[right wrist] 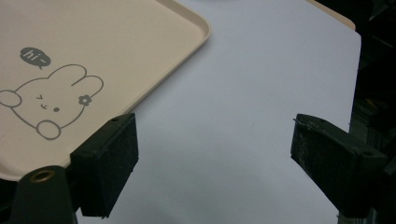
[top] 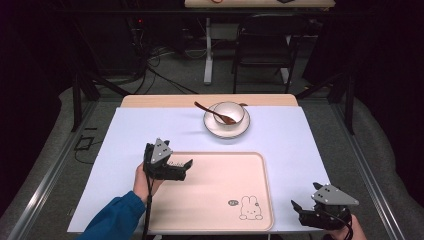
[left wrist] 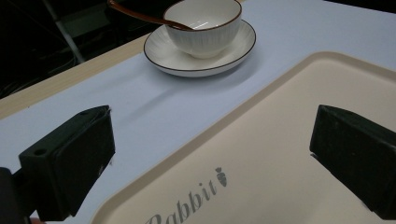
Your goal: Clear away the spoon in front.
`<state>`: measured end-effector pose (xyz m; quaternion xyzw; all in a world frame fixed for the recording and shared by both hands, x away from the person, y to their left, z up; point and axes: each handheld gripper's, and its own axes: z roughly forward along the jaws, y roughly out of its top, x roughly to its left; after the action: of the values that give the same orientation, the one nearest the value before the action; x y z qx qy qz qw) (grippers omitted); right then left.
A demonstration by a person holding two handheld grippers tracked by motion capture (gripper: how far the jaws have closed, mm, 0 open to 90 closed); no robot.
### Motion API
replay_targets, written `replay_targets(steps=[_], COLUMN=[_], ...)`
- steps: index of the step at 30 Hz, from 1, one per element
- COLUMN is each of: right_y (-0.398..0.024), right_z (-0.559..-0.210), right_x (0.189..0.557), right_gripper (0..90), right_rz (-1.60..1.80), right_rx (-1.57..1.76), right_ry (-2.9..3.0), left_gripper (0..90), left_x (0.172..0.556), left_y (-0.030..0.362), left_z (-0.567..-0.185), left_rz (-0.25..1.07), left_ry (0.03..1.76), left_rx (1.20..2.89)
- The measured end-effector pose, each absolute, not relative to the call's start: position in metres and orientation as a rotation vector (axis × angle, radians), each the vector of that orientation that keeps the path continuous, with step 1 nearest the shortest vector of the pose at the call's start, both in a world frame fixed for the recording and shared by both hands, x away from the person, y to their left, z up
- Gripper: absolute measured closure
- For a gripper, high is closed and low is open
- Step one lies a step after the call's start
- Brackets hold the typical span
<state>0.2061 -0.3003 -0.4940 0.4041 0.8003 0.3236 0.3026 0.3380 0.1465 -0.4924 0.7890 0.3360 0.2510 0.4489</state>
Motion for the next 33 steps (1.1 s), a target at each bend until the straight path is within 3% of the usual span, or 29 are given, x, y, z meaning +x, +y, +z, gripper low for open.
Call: replay_targets(steps=[33], right_y=[-0.301], right_z=[-0.494], right_x=[0.206], right_gripper=[14.3], right_rz=[0.862], right_rx=[1.072], right_ry=[2.121], left_gripper=[0.0], left_x=[0.390], left_y=[0.113], left_z=[-0.484], left_rz=[0.569], left_ry=[0.929], left_rx=[1.903])
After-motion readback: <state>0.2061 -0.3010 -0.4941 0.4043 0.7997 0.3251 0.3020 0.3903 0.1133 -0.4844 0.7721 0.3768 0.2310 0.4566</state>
